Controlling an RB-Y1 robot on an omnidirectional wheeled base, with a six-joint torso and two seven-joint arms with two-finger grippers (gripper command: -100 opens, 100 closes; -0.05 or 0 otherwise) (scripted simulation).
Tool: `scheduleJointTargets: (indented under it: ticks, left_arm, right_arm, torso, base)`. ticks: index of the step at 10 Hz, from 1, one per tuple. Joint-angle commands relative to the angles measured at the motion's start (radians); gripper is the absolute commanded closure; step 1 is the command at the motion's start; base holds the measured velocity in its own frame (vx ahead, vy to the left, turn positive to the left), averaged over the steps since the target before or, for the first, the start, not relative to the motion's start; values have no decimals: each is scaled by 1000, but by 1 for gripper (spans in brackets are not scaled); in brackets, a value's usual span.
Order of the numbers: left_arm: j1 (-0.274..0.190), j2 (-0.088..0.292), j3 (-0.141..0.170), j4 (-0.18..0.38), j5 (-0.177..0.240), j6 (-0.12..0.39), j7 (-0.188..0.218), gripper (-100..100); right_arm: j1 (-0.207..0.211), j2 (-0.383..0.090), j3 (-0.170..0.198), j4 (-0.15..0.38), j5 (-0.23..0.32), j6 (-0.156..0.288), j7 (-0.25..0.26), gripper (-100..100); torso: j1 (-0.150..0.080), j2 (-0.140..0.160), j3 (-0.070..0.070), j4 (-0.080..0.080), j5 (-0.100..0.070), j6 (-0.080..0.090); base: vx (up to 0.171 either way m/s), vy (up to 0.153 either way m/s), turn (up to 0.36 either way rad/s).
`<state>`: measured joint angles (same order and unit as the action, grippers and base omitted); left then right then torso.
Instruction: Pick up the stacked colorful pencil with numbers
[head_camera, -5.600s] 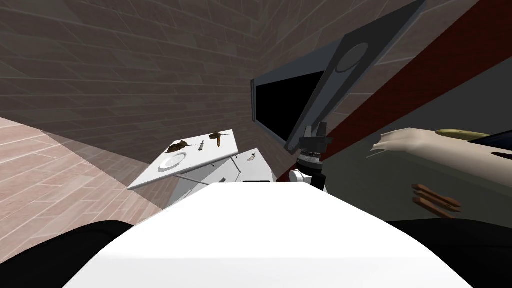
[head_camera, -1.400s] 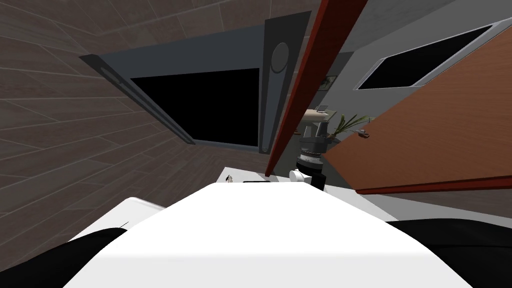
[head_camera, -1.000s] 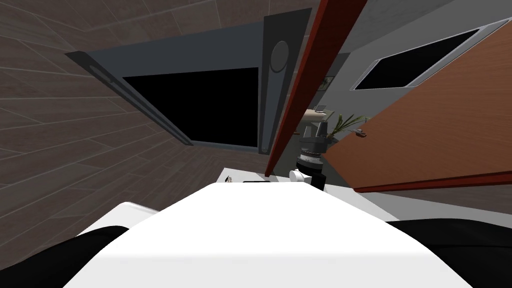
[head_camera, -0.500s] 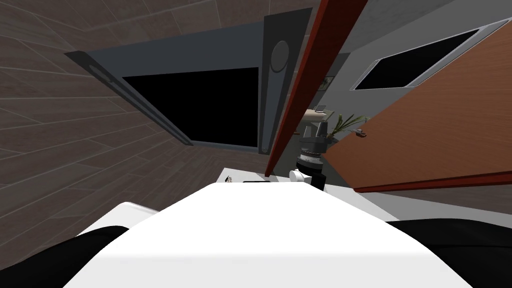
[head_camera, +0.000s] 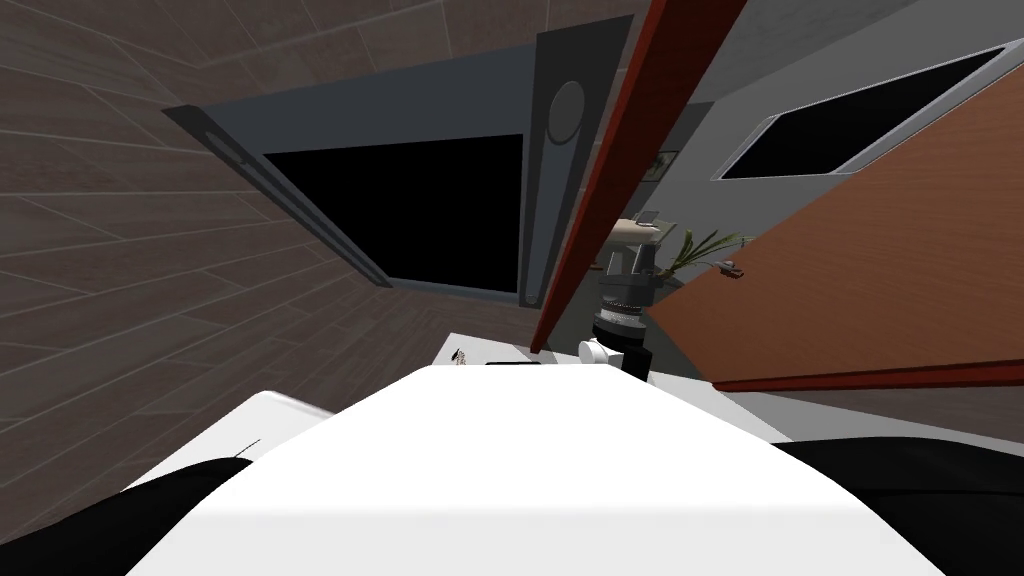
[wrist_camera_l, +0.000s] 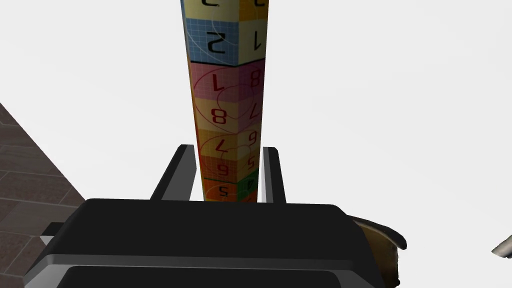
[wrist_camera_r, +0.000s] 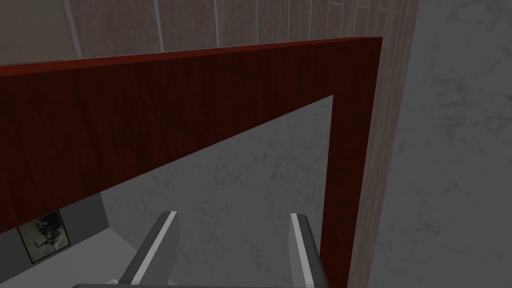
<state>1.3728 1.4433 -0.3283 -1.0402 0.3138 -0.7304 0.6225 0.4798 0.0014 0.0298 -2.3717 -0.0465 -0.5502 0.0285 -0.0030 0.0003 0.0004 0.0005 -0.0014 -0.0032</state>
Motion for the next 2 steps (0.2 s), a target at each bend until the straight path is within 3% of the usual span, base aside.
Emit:
scheduleJointTargets:
  ticks: [1,2]
  left_arm:
    - [0,0,0,0,0,0,0,100]
    - [3,2,2,-4,2,2,-2,0]
  right_arm:
    - [0,0,0,0,0,0,0,0]
    - [0,0,0,0,0,0,0,0]
  torso:
    - [0,0,0,0,0,0]
    - [0,0,0,0,0,0]
  base:
    - [-15,-3,11]
    - [0,0,0]
